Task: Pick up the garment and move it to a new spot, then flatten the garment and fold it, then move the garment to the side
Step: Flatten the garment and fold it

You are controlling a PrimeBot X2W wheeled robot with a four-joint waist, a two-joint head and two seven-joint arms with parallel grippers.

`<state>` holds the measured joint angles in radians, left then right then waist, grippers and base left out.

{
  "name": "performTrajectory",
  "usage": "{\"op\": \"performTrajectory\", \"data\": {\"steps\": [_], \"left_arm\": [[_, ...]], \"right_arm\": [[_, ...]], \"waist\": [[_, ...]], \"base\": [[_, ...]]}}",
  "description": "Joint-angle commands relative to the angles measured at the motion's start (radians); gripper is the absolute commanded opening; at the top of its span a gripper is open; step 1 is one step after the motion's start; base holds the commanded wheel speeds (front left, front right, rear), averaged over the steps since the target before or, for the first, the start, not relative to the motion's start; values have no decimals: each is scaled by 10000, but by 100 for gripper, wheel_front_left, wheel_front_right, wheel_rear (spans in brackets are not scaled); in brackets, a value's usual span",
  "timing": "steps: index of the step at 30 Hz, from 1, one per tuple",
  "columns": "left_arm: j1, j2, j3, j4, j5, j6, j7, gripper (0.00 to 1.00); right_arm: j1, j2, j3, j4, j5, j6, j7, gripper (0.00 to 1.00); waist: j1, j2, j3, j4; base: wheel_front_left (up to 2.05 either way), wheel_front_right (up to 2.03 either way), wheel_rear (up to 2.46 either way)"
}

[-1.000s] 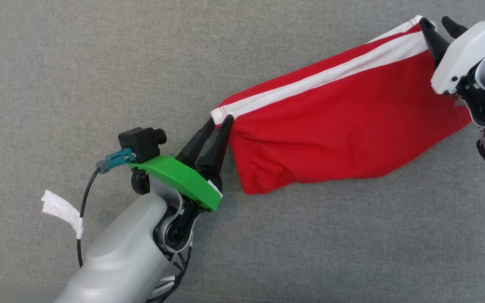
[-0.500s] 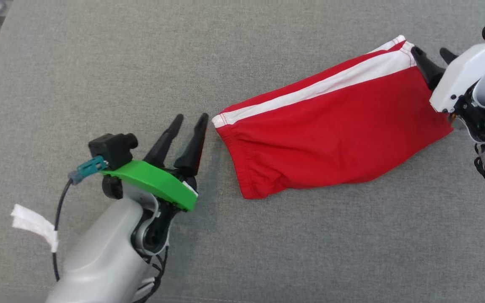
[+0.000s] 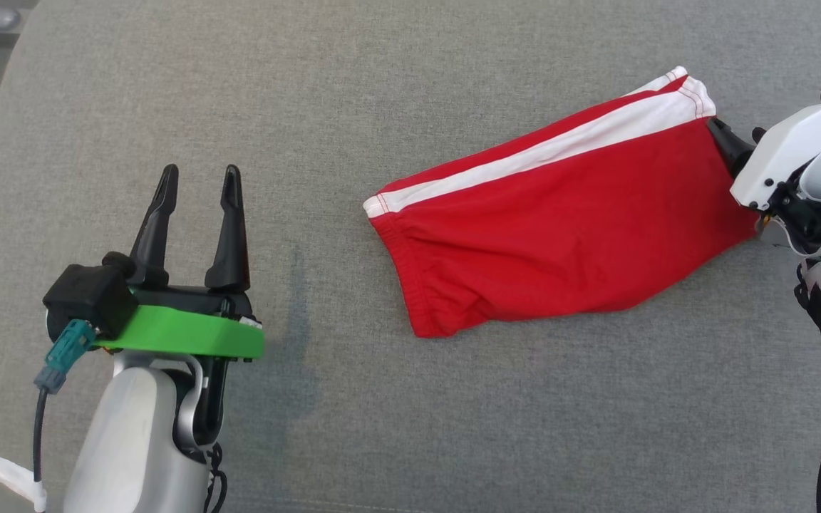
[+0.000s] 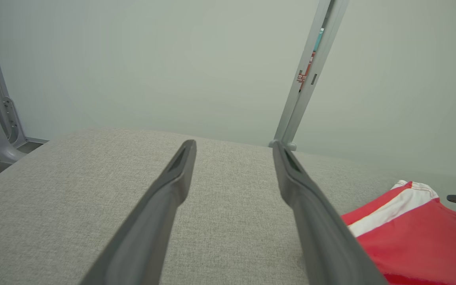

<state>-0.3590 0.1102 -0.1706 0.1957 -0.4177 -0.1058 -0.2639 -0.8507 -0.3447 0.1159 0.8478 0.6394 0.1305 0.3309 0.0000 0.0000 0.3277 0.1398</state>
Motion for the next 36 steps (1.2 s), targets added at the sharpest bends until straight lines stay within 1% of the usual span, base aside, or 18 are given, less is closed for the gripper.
{"op": "performTrajectory", "data": {"steps": [1, 6, 10, 14, 15, 17, 18, 20, 24, 29, 33, 34, 36], "left_arm": [[181, -90, 179, -79, 284, -83, 3, 100], [404, -393, 646, -129, 719, -213, 3, 100], [524, -505, 766, -127, 857, -248, 3, 100], [577, -545, 726, -129, 742, -258, 2, 100], [612, -554, 703, -86, 682, -258, 2, 100], [632, -565, 632, -23, 620, -259, 2, 100], [625, -568, 581, 38, 597, -260, 2, 100], [620, -561, 554, 106, 561, -261, 2, 100], [680, -568, 516, 181, 502, -262, 2, 100], [829, -570, 559, 223, 470, -261, 2, 100], [981, -561, 512, 226, 456, -262, 2, 100], [1052, -543, 530, 200, 460, -262, 2, 100], [1127, -530, 531, 221, 460, -262, 2, 100]], "right_arm": [[-156, 88, -97, 157, -124, 0, -103, 100], [-555, 278, -435, 937, -638, 0, -151, 100], [-698, 484, -494, 1474, -939, 1, 30, 100], [-668, 700, -497, 1931, -1038, 0, 394, 100], [-645, 725, -502, 2066, -1087, 0, 477, 81], [-667, 723, -532, 2239, -1198, 0, 497, 5], [-707, 752, -551, 2318, -1243, 1, 473, 0], [-737, 735, -603, 2398, -1339, 0, 348, 0], [-707, 425, -948, 2439, -1491, -12, -282, 0], [-403, 142, -1437, 2161, -1447, -9, -1038, 0], [78, -238, -1903, 1911, -1571, -8, -1505, 0], [308, -511, -2172, 1794, -1757, -8, -1724, 0], [482, -656, -2428, 1633, -1932, -8, -1876, 0]], "waist": [[0, 0, 83, 42], [0, 0, 270, 186], [0, 0, 362, 316], [0, 0, 397, 411], [0, 0, 400, 427], [0, 0, 398, 443], [0, 0, 389, 443], [0, 0, 342, 421], [0, 0, 119, 315], [0, 0, -289, 14], [0, 0, -586, -227], [0, 0, -698, -330], [0, 0, -789, -428]], "base": [[0, 0, 0], [0, 0, 0], [0, 0, 0], [0, 0, 0], [0, 0, 0], [0, 0, 0], [0, 0, 0], [0, 0, 0], [0, 0, 0], [0, 0, 0], [0, 0, 0], [0, 0, 0], [0, 0, 0]]}}
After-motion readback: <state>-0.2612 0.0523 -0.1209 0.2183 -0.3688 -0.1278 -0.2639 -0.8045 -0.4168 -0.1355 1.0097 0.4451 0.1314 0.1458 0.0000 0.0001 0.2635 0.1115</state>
